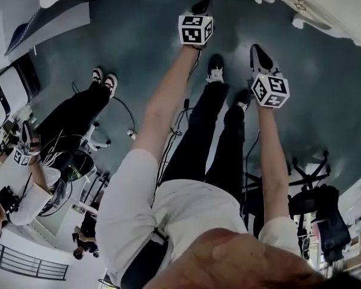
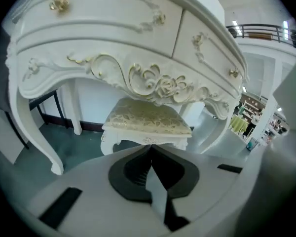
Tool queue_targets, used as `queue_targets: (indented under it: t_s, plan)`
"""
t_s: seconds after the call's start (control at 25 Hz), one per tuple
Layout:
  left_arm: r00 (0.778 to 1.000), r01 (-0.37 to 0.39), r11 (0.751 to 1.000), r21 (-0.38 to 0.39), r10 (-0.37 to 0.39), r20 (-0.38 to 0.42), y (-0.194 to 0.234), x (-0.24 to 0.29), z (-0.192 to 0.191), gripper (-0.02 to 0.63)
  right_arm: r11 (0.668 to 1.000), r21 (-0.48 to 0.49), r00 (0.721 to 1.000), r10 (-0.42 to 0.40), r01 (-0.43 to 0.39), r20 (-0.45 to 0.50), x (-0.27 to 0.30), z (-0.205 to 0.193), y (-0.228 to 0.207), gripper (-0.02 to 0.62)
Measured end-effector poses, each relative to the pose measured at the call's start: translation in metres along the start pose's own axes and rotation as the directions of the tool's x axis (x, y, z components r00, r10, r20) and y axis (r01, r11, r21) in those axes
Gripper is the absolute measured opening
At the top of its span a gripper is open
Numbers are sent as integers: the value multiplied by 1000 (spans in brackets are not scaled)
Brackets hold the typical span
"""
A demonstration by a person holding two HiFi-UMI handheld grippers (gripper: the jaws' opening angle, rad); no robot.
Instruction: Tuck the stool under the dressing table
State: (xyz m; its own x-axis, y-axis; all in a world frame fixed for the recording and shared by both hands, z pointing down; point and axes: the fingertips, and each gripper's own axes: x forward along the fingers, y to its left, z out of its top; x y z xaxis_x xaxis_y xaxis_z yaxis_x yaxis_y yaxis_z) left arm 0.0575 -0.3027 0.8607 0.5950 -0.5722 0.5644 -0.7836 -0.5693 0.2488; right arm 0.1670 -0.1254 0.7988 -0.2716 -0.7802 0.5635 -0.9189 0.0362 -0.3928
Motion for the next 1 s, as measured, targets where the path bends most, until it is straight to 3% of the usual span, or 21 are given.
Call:
queue_targets:
  t_s: [0.12, 0.32, 0.52, 0.84, 1.0]
  plan:
    - [998, -6, 999, -52, 3, -67, -21, 17, -48, 15, 999, -46, 997, 15, -18, -70, 17, -18, -35, 44]
    - [997, -53, 991, -122, 45, -68, -16, -43, -63, 15, 999, -32, 996, 31, -34, -82, 14, -9, -10, 44]
    - [994, -102, 988, -119, 96, -54, -35, -108, -50, 15, 997, -62, 994, 30, -37, -106, -24, -5, 10, 44]
    - [996, -90, 995, -47, 89, -16, -100, -180, -6, 15, 997, -82, 993, -8, -2, -118, -91, 3, 23, 44]
    - [997, -67, 992, -111, 70, 19, -124, -206, 9, 15, 999, -40, 996, -31, 27, -84, -111, 18, 28, 44]
